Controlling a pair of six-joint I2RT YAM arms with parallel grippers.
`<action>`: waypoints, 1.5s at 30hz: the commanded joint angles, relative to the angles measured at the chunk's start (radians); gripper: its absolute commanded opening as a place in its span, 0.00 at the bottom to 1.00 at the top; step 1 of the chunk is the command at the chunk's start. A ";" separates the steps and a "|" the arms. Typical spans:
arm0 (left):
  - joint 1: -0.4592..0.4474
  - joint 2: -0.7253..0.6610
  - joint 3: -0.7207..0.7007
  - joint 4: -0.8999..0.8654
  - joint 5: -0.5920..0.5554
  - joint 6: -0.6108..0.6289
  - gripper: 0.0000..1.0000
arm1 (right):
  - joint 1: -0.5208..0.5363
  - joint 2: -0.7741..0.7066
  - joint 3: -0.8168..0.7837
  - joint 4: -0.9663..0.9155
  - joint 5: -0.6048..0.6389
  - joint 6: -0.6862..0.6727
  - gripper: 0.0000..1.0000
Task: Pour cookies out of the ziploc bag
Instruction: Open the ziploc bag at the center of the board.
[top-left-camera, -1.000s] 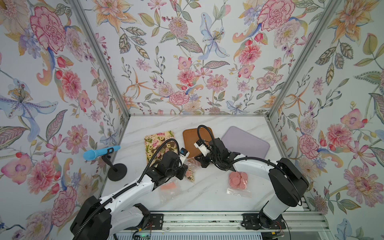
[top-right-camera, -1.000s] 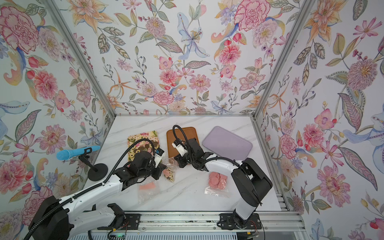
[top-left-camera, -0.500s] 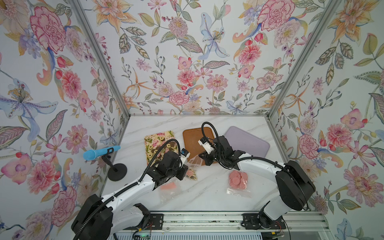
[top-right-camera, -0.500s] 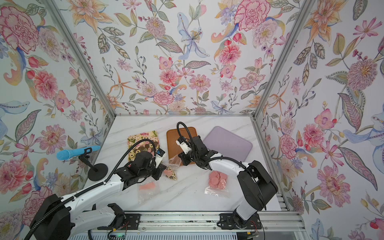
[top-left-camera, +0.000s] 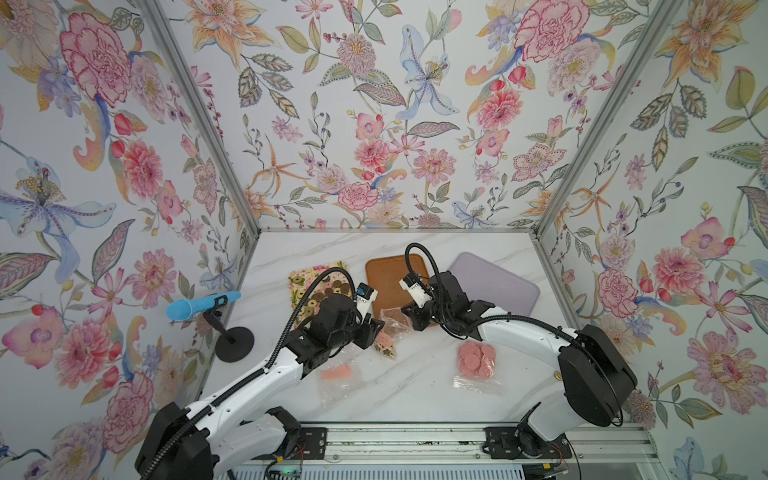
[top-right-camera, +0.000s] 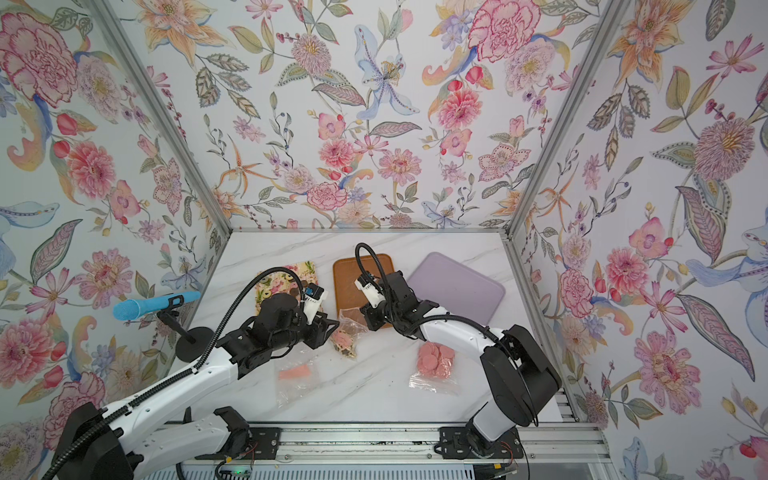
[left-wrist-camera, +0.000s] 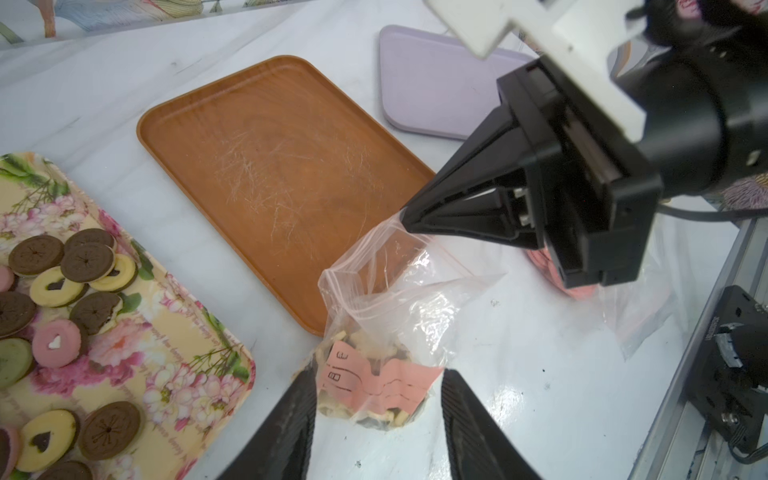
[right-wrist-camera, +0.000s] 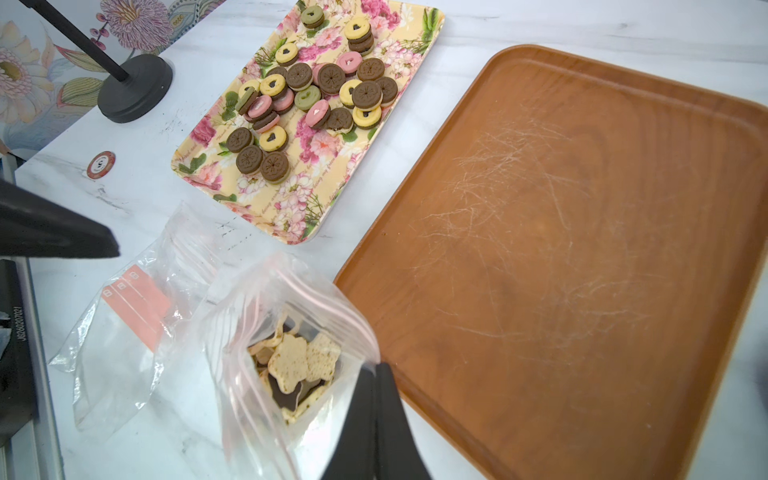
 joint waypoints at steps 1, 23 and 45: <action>0.008 0.025 0.022 0.008 -0.002 -0.183 0.51 | -0.005 -0.028 -0.010 -0.010 0.016 -0.003 0.00; -0.059 0.130 -0.040 0.249 -0.075 -0.653 0.54 | 0.014 -0.060 -0.030 0.026 0.007 0.005 0.00; -0.053 0.135 0.114 -0.088 0.010 -0.524 0.00 | -0.014 -0.084 -0.021 -0.023 0.065 -0.031 0.00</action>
